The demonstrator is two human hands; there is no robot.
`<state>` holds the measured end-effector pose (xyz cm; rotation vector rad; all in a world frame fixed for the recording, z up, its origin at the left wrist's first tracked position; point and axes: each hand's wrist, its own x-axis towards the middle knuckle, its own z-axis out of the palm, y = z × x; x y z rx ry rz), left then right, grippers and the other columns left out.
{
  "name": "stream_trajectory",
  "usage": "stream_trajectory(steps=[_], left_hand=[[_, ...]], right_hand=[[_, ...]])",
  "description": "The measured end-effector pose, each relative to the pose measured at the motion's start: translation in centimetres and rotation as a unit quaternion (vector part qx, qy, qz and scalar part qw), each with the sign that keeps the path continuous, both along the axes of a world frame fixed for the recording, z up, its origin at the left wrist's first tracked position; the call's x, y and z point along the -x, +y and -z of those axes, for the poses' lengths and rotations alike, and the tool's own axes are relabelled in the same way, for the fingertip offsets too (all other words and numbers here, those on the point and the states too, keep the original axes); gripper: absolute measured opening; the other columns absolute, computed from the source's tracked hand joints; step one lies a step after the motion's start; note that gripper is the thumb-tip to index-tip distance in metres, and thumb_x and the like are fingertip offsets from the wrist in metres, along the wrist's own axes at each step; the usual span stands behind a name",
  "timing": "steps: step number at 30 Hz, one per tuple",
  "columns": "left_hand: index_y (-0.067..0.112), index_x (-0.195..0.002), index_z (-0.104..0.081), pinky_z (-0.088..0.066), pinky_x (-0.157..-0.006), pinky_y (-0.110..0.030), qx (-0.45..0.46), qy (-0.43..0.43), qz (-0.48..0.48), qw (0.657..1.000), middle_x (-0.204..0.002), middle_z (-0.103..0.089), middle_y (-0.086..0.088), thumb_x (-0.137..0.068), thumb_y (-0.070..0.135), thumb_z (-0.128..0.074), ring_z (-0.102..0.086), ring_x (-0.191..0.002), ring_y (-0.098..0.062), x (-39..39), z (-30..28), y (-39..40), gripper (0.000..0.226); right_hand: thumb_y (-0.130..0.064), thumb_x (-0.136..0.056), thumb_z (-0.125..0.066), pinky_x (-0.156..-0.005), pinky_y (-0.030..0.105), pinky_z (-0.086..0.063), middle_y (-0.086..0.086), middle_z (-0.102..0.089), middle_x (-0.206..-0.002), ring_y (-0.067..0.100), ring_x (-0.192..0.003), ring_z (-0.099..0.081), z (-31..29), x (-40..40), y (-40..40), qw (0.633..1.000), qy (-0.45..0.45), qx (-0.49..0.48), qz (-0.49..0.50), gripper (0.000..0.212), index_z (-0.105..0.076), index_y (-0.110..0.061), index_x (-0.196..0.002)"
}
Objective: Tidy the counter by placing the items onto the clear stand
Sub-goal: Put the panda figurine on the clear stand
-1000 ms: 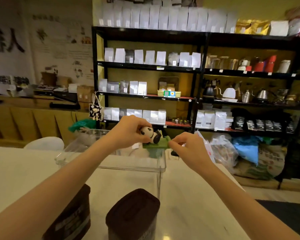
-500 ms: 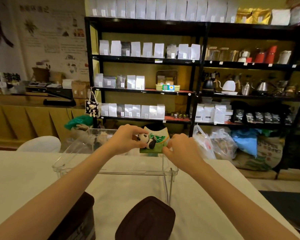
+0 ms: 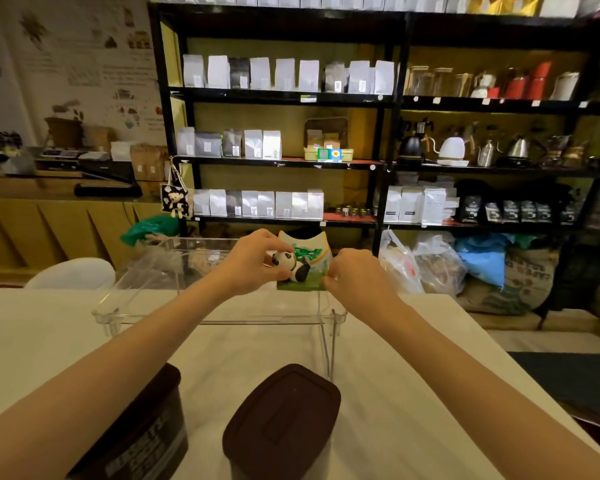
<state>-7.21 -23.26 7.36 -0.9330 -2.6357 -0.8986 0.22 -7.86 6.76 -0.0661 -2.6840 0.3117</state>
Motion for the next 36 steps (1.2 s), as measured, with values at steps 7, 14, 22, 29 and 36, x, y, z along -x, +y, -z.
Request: stream_trajectory(steps=[7,14,22,29,36], left_hand=[[0.013,-0.124,-0.055,-0.042,-0.077,-0.017,0.0,0.045,0.005,0.999,-0.123,-0.05,-0.007,-0.082,0.013,-0.065,-0.05,-0.089,-0.01,-0.6,0.6,0.6,0.044],[0.014,-0.129,-0.049,-0.042,-0.082,-0.021,0.066,0.073,0.005,0.995,-0.128,-0.051,-0.005,-0.086,0.017,-0.059,-0.054,-0.099,-0.015,-1.2,0.1,0.5,0.045],[0.02,-0.137,-0.038,-0.04,-0.099,-0.033,0.105,0.039,-0.009,0.994,-0.137,-0.048,-0.005,-0.092,0.036,-0.044,-0.047,-0.121,-0.02,-4.5,-1.3,-1.2,0.047],[0.024,-0.131,-0.045,-0.035,-0.107,-0.036,0.206,0.19,-0.064,0.958,-0.142,-0.043,-0.001,-0.086,0.053,-0.023,-0.036,-0.132,-0.019,-11.6,1.6,-4.9,0.059],[0.033,-0.138,-0.032,-0.024,-0.108,-0.025,0.012,-0.026,-0.103,0.994,-0.145,-0.034,0.011,-0.078,0.069,-0.03,-0.029,-0.125,0.001,-18.6,5.4,-6.6,0.07]], right_hand=[[-0.014,-0.091,-0.05,-0.081,0.034,-0.054,0.015,-0.069,-0.096,0.024,-0.088,-0.064,0.6,-0.1,0.0,0.999,0.031,0.042,0.005,0.026,-0.071,0.0,-0.096],[-0.015,-0.092,-0.048,-0.084,0.032,-0.052,0.014,-0.068,-0.103,0.025,-0.093,-0.063,0.4,-0.3,-0.1,0.999,0.004,0.04,0.0,0.027,-0.068,-0.001,-0.104],[-0.025,-0.092,-0.05,-0.083,0.036,-0.053,0.008,-0.066,-0.117,0.022,-0.1,-0.062,-0.1,-3.3,0.6,0.994,0.034,0.086,-0.057,0.035,-0.057,-0.015,-0.124],[-0.025,-0.091,-0.05,-0.094,0.025,-0.04,0.003,-0.058,-0.123,0.016,-0.116,-0.05,2.5,-8.1,0.8,0.978,0.099,0.103,-0.155,0.033,-0.055,-0.016,-0.123],[-0.028,-0.095,-0.043,-0.083,0.016,-0.041,0.003,-0.058,-0.127,0.01,-0.106,-0.051,6.1,-12.2,-0.8,0.931,-0.04,0.282,-0.228,0.039,-0.046,-0.019,-0.132]])
